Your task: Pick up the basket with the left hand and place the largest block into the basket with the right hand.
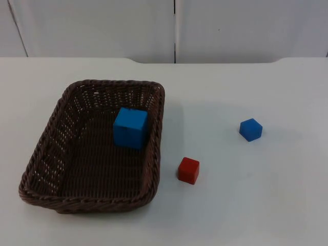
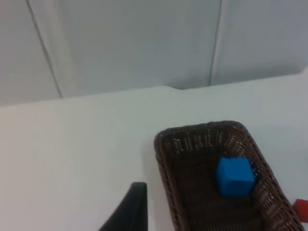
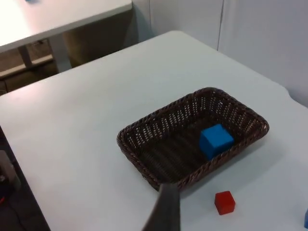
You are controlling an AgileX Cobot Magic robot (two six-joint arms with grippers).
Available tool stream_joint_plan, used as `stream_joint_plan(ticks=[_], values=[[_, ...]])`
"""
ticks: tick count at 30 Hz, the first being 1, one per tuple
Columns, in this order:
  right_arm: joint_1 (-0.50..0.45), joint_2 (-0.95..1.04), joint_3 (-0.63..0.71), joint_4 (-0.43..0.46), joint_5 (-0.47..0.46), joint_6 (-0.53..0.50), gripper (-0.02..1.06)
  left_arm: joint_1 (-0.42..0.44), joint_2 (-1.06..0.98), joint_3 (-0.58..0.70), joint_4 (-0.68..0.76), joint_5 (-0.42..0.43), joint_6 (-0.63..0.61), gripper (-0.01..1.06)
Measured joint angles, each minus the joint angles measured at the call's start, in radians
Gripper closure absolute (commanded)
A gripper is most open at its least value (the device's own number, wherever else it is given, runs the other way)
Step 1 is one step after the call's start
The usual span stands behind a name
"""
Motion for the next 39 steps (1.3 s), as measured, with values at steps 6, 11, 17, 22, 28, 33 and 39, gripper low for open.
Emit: stream_joint_plan(ticks=[6, 11, 17, 22, 28, 33, 39], values=[[0.000, -0.106, 0.076, 0.000, 0.000, 0.000, 0.33, 0.000, -0.092, 0.000, 0.067, 0.024, -0.067, 0.00], [0.000, -0.207, 0.161, 0.000, 0.002, 0.008, 0.33, 0.000, -0.183, 0.013, 0.124, 0.065, -0.109, 0.00], [0.000, -0.323, 0.209, 0.000, 0.020, 0.008, 0.33, 0.000, -0.308, 0.107, 0.187, 0.085, -0.169, 0.00], [0.000, -0.394, 0.213, 0.000, 0.070, 0.010, 0.33, 0.000, -0.419, 0.190, 0.272, 0.125, -0.230, 0.00], [0.000, -0.457, 0.213, 0.000, 0.124, 0.011, 0.33, 0.000, -0.504, 0.254, 0.294, 0.152, -0.272, 0.00], [0.000, -0.486, 0.213, 0.000, 0.170, 0.011, 0.33, 0.000, -0.504, 0.262, 0.303, 0.205, -0.287, 0.00], [0.000, -0.531, 0.234, 0.000, 0.215, 0.019, 0.33, 0.000, -0.504, 0.262, 0.311, 0.230, -0.290, 0.00]])
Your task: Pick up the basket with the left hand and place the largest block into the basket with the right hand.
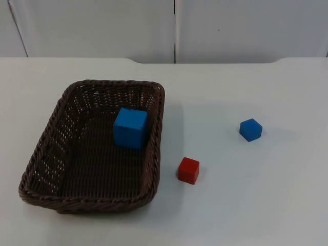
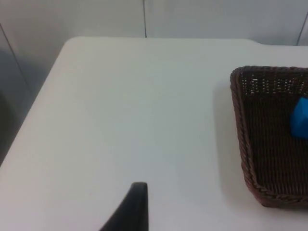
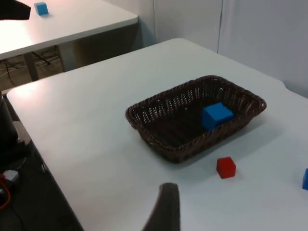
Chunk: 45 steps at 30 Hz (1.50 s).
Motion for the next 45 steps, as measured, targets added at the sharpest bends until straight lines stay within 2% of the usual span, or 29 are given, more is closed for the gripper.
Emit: stream_joint_plan(ticks=[10, 27, 45], values=[[0.000, -0.001, 0.073, 0.000, 0.046, 0.022, 0.33, 0.000, 0.000, 0.106, 0.000, -0.021, -0.008, 0.00], [0.000, -0.001, 0.117, -0.033, 0.078, 0.067, 0.33, 0.000, 0.000, 0.106, 0.000, -0.038, -0.008, 0.00], [0.000, -0.001, 0.117, -0.034, 0.078, 0.059, 0.33, 0.000, 0.000, 0.106, 0.000, -0.038, -0.008, 0.00]])
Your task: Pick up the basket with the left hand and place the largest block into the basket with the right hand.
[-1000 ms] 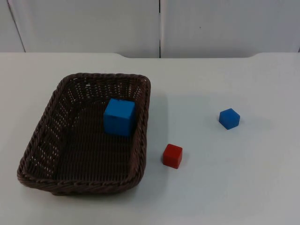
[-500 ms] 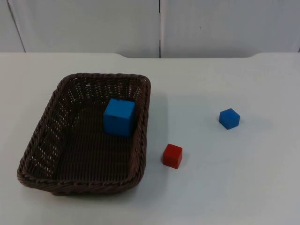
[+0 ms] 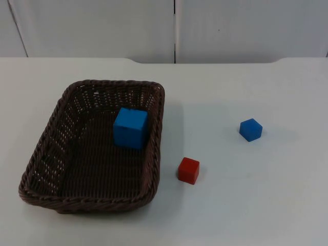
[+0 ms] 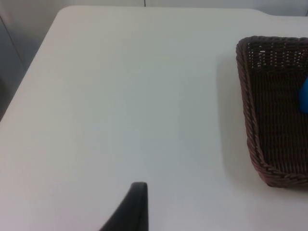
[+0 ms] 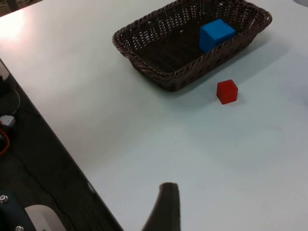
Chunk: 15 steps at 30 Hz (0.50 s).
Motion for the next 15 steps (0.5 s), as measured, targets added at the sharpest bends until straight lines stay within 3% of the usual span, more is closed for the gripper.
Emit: stream_joint_plan(ticks=[9, 12, 13, 15], values=[[0.000, 0.000, 0.000, 0.000, 0.000, 0.000, 0.32, 0.000, 0.000, 0.000, 0.000, 0.000, 0.000, 0.00], [0.000, 0.000, 0.000, 0.000, 0.000, 0.000, 0.17, 0.000, 0.000, 0.000, 0.000, 0.000, 0.000, 0.00], [0.000, 0.000, 0.000, 0.000, 0.000, 0.000, 0.17, 0.000, 0.000, 0.000, 0.000, 0.000, 0.000, 0.00], [0.000, 0.000, 0.000, 0.000, 0.000, 0.000, 0.00, 0.000, 0.000, 0.000, 0.000, 0.000, 0.000, 0.00]])
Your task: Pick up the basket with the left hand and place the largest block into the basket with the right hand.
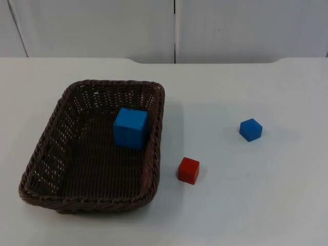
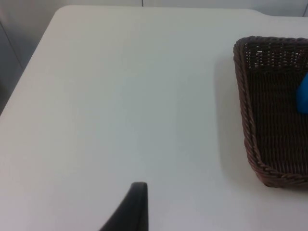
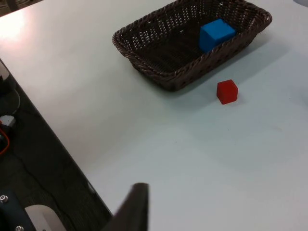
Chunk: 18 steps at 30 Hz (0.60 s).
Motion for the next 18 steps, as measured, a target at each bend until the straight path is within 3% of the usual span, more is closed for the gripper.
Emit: stream_joint_plan(ticks=[18], values=[[0.000, 0.000, 0.000, -0.026, 0.000, -0.029, -0.01, 0.000, 0.000, 0.000, -0.040, 0.000, 0.043, 0.00]])
